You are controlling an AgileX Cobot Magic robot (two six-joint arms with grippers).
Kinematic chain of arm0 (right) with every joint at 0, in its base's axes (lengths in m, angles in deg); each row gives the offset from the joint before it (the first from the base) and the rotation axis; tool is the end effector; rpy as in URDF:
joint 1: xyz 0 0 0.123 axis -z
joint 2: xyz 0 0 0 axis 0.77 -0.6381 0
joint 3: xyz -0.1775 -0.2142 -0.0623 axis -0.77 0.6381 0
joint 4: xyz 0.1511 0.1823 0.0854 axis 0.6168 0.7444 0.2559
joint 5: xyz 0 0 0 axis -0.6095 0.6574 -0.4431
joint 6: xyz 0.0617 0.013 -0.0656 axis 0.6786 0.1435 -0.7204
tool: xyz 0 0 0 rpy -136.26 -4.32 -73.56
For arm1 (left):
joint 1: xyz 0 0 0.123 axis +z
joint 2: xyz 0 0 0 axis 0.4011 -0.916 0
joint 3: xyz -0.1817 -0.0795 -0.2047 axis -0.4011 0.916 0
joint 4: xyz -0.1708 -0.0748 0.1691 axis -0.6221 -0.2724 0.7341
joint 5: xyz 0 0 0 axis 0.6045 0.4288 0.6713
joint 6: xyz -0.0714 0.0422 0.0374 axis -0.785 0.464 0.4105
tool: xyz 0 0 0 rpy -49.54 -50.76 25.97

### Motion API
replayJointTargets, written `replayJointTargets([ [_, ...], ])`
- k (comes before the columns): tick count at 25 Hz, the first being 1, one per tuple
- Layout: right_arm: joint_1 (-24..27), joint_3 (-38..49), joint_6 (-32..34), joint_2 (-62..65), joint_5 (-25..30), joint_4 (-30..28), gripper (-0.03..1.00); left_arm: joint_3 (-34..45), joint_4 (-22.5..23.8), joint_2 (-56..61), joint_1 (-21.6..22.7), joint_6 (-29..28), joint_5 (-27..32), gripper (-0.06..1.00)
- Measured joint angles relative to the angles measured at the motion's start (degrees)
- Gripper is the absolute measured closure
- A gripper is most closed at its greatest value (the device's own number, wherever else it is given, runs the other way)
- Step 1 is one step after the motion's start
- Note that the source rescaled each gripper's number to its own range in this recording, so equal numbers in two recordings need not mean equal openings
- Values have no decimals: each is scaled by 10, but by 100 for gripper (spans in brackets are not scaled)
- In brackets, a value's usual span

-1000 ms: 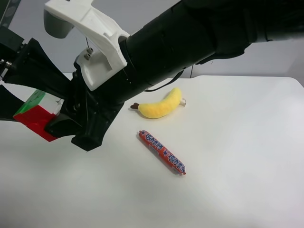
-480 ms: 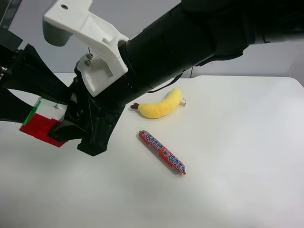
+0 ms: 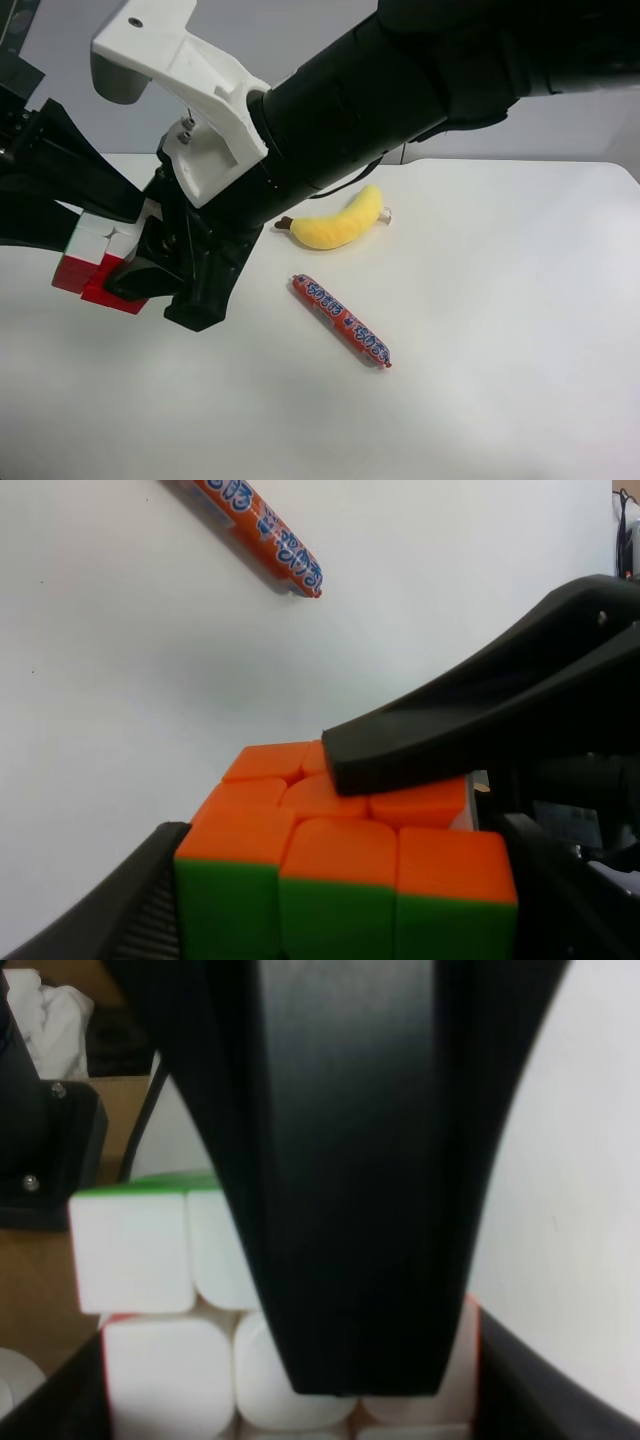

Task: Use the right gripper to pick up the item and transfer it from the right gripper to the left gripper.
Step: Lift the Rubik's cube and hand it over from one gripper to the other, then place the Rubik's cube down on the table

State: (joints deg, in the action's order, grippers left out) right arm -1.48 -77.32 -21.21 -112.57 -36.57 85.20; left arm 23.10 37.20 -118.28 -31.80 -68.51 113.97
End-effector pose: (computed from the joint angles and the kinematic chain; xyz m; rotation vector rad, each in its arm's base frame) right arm 0.1851 0.3043 0.2854 -1.6180 1.6247 0.8001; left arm 0.1831 -0.0844 0.3145 0.1308 2.6722 -1.0345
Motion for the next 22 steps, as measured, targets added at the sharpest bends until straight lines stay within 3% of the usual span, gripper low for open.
replayJointTargets([
  [7,0,0,-26,0,3,0,96,0,-1,0,0,0,2,93],
  [8,0,0,-38,0,6,2,83,0,5,0,0,0,4,93],
  [10,0,0,-46,2,10,7,34,1,15,-1,0,1,6,93],
  [12,0,0,-45,2,9,8,11,1,17,0,0,1,8,93],
  [13,0,0,-43,2,6,8,5,1,17,0,0,1,8,93],
  [18,0,0,-39,7,2,4,-2,1,18,0,0,1,11,93],
  [22,0,0,14,40,5,-46,-3,1,19,0,0,1,15,93],
])
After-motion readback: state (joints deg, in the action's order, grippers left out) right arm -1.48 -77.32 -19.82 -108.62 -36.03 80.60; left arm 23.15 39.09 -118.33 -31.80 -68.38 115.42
